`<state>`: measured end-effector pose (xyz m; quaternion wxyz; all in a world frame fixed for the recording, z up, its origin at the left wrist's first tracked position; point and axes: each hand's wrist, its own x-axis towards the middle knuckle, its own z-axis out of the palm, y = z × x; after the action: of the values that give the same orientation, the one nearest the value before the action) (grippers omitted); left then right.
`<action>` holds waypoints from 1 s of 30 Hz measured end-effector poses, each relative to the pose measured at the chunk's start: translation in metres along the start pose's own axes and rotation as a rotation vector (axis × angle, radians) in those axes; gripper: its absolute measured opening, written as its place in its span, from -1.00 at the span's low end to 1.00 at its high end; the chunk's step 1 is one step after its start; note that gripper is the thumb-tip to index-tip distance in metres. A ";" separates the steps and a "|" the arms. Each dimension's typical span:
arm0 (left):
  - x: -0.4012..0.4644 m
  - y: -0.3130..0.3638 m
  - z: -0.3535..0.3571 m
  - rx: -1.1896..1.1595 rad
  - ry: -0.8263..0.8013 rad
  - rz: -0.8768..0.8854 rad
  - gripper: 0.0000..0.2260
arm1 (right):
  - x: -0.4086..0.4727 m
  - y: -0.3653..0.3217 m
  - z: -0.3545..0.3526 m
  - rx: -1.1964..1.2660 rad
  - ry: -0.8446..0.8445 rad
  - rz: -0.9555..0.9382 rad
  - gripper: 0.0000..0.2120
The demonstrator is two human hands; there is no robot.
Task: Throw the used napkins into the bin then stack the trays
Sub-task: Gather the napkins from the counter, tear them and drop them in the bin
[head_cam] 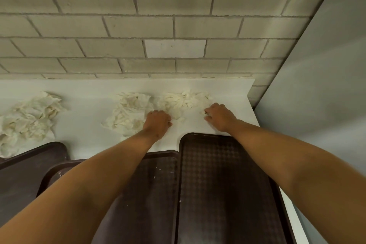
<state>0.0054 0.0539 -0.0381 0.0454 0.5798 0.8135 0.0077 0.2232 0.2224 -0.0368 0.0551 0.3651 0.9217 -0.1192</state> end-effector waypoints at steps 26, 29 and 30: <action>-0.077 0.003 -0.082 -0.855 -0.044 0.011 -0.93 | -0.117 -0.043 -0.071 0.569 0.229 0.089 -0.88; -0.090 0.004 -0.091 -0.919 -0.038 0.003 -0.95 | -0.141 -0.054 -0.086 0.623 0.292 0.078 -0.89; -0.095 0.004 -0.094 -0.941 -0.036 -0.005 -0.96 | -0.150 -0.058 -0.090 0.640 0.317 0.075 -0.89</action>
<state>0.0323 -0.0305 0.0621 0.3173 0.4943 0.7222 0.3653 0.2911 0.1059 0.0887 -0.2015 0.4115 0.8206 -0.3416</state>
